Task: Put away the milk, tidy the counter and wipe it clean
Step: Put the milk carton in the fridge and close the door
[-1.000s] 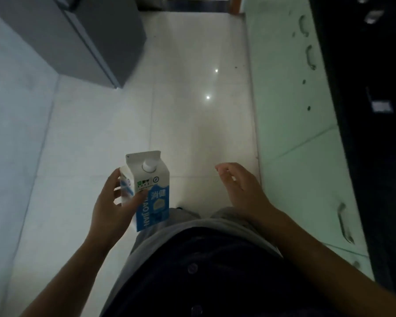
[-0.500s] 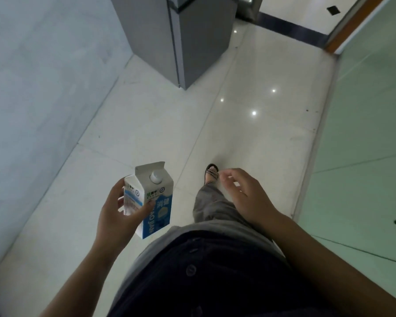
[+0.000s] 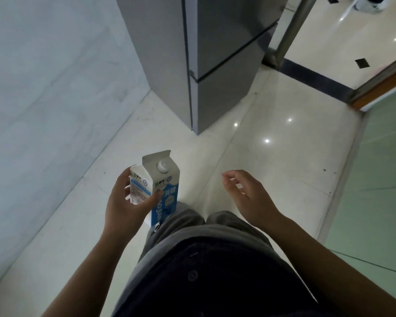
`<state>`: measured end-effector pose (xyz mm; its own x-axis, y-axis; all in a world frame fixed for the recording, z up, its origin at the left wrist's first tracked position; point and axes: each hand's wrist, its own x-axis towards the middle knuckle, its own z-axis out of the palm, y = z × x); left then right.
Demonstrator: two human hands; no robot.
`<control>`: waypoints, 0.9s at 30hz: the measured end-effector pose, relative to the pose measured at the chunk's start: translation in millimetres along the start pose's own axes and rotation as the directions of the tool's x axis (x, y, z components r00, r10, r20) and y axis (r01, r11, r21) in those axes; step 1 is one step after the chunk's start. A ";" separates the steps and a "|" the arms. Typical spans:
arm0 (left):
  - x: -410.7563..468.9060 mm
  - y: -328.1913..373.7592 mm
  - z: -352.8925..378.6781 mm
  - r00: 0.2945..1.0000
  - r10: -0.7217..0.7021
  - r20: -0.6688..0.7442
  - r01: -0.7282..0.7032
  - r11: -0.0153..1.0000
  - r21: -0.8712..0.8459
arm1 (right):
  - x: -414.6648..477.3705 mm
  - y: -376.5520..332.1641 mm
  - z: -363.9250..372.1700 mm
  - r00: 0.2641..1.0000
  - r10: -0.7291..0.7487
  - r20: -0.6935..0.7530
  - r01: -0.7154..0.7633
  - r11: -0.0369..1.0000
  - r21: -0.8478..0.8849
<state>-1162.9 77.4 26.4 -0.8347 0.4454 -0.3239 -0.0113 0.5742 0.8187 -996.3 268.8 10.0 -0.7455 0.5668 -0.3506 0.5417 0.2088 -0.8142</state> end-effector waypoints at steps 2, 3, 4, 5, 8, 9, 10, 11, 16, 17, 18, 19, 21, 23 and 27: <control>33.1 9.9 0.1 1.000 -0.011 -0.011 0.011 1.000 -0.008 | 32.5 -5.7 -4.1 1.000 0.006 -0.002 -0.006 1.000 -0.013; 52.1 14.6 0.3 1.000 -0.012 -0.015 0.012 1.000 -0.015 | 50.9 -9.6 -5.5 1.000 0.010 -0.004 -0.011 1.000 -0.021; 72.7 19.7 0.3 1.000 -0.008 -0.019 0.008 1.000 -0.017 | 71.5 -15.2 -7.0 1.000 0.011 -0.010 -0.011 1.000 -0.025; 95.1 25.7 -0.1 1.000 0.000 -0.021 0.000 1.000 -0.011 | 94.4 -23.0 -9.0 1.000 0.006 -0.020 -0.006 1.000 -0.027; 172.1 54.2 -5.8 0.999 0.037 -0.021 -0.037 0.999 -0.002 | 172.5 -61.7 -22.1 0.993 -0.060 -0.098 0.057 0.998 -0.027; 199.8 66.7 -9.8 0.998 0.054 -0.011 -0.054 0.999 0.002 | 199.3 -78.2 -28.9 0.986 -0.086 -0.143 0.083 0.996 -0.025; 227.1 81.3 -15.0 0.997 0.075 0.001 -0.075 0.997 0.012 | 224.9 -96.5 -37.0 0.976 -0.101 -0.193 0.099 0.995 -0.022; 252.5 96.8 -21.8 0.995 0.098 0.011 -0.099 0.995 0.022 | 248.1 -116.2 -45.5 0.964 -0.113 -0.242 0.112 0.994 -0.017; 358.6 183.3 -48.5 0.955 0.292 0.055 -0.292 0.956 -0.001 | 343.3 -202.0 -90.1 0.781 -0.368 -0.505 0.265 0.927 -0.265; 370.7 198.4 -50.8 0.946 0.320 0.053 -0.320 0.948 -0.012 | 355.2 -215.6 -95.6 0.725 -0.412 -0.552 0.276 0.908 -0.315; 379.8 212.0 -52.0 0.939 0.341 0.045 -0.340 0.940 -0.030 | 364.3 -227.7 -99.7 0.667 -0.439 -0.602 0.287 0.897 -0.337; 386.9 224.2 -52.4 0.932 0.361 0.035 -0.359 0.932 -0.048 | 371.4 -238.4 -102.8 0.608 -0.458 -0.648 0.303 0.889 -0.344; 396.1 245.8 -52.3 0.914 0.405 0.015 -0.403 0.912 -0.074 | 382.3 -255.9 -107.3 0.516 -0.489 -0.703 0.344 0.870 -0.353; 402.5 261.3 -51.3 0.897 0.442 -0.006 -0.441 0.893 -0.093 | 391.7 -267.5 -112.9 0.468 -0.498 -0.730 0.369 0.861 -0.351; 412.8 279.0 -49.6 0.872 0.489 -0.018 -0.486 0.863 -0.138 | 407.2 -281.6 -124.2 0.393 -0.482 -0.783 0.386 0.860 -0.335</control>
<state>-1537.9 387.4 144.6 -0.7435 0.6568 0.1262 0.3200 0.1836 0.9294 -1404.2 539.8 154.1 -0.2503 0.7463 0.6167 0.3085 0.6653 -0.6799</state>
